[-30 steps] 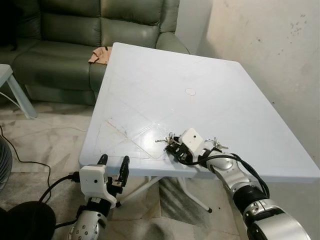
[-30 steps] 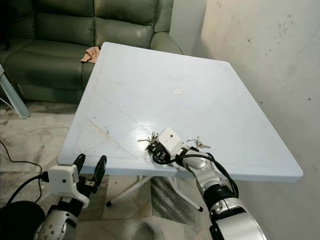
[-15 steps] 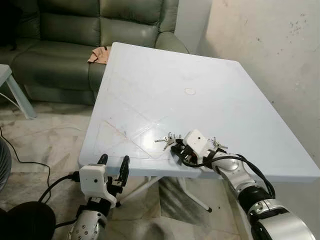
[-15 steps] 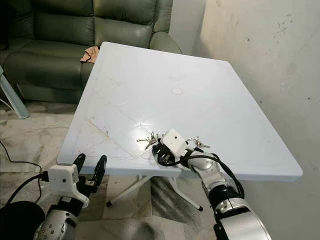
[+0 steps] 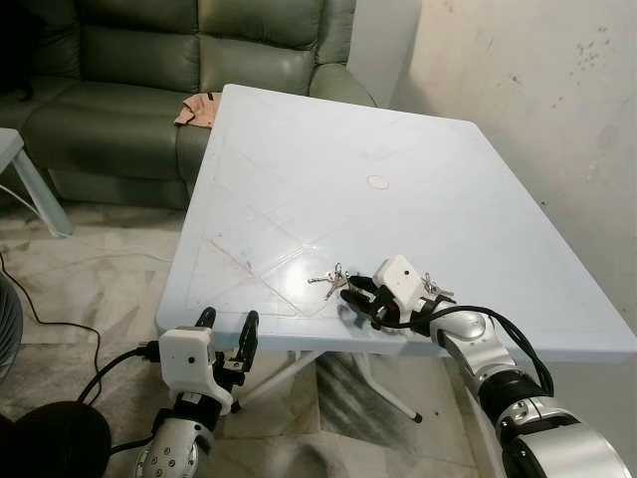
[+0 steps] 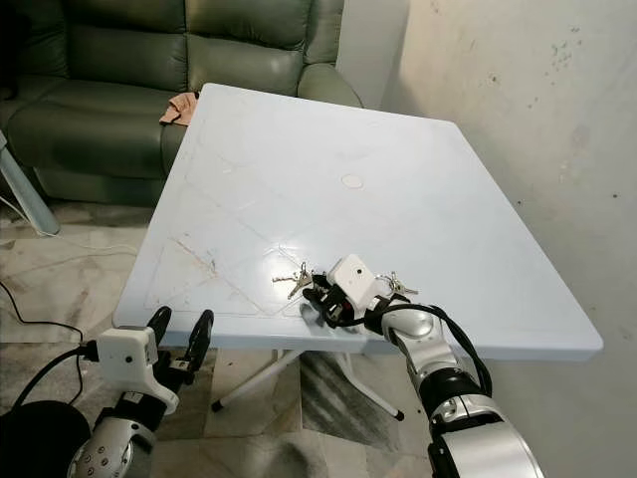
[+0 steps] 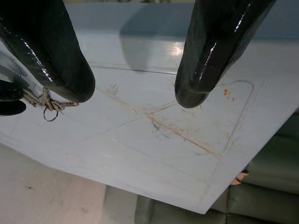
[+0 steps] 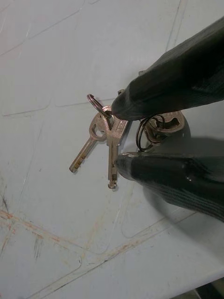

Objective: Hang keys on a hook

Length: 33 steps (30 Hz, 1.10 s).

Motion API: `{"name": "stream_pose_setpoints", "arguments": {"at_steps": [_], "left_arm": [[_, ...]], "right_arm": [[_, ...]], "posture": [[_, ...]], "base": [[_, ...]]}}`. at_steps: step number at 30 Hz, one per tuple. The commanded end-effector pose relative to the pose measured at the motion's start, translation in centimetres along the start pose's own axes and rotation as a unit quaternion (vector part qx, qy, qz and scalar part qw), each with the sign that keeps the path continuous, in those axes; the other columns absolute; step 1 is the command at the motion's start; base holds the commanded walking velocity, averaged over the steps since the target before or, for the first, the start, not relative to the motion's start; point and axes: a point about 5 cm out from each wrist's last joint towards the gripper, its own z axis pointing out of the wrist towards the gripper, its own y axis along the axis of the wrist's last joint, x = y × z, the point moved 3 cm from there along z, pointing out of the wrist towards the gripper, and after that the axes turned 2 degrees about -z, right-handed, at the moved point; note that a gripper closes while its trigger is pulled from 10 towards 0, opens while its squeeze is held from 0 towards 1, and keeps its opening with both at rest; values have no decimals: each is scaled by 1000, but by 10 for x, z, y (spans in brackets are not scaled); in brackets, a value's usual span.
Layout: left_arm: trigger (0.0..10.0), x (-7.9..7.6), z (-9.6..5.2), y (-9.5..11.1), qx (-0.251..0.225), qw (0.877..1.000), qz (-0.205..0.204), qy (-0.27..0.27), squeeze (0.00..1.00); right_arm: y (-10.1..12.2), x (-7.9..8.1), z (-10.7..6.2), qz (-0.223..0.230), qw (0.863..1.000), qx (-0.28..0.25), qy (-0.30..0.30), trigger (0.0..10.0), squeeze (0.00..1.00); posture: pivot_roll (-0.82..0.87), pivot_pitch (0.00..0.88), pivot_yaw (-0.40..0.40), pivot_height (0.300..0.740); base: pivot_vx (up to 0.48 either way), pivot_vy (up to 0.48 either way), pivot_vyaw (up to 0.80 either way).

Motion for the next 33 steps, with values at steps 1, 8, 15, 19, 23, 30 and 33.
{"name": "stream_pose_setpoints", "arguments": {"at_steps": [1, 8, 15, 19, 23, 30, 33], "left_arm": [[10000, -7, 3, 3, -4, 1000, -3, -11, 0], [10000, -7, 4, 4, -6, 1000, -1, -14, 0], [10000, -6, 4, 5, -7, 1000, -2, -12, 0], [10000, -6, 4, 4, -6, 1000, -3, -10, 0], [10000, -5, 5, 4, -7, 1000, -4, -9, 0], [10000, -6, 5, 4, -6, 1000, -4, -11, 0], [10000, -6, 5, 5, -6, 1000, -4, -11, 0]], "right_arm": [[-1, -8, -5, 13, 1000, 1, -11, 10000, 0], [-4, -5, -3, -3, 1000, 15, -6, 10000, 0], [-3, -2, -3, 8, 1000, 10, 18, 10000, 773], [2, -3, -6, 19, 999, -13, 27, 10000, 0], [4, -5, -8, 20, 999, -20, 30, 10000, 0], [5, -13, -11, 6, 1000, -17, 3, 10000, 0], [2, -17, -12, -23, 1000, -2, -18, 10000, 0]], "posture": [[33, 44, -154, 732], [35, 34, -153, 732], [38, 38, -158, 732], [37, 40, -159, 732], [34, 42, -158, 732], [31, 43, -154, 732], [31, 43, -154, 732]], "base": [[0, 0, 0], [0, 0, 0], [0, 0, 0], [0, 0, 0], [0, 0, 0], [0, 0, 0], [0, 0, 0]]}}
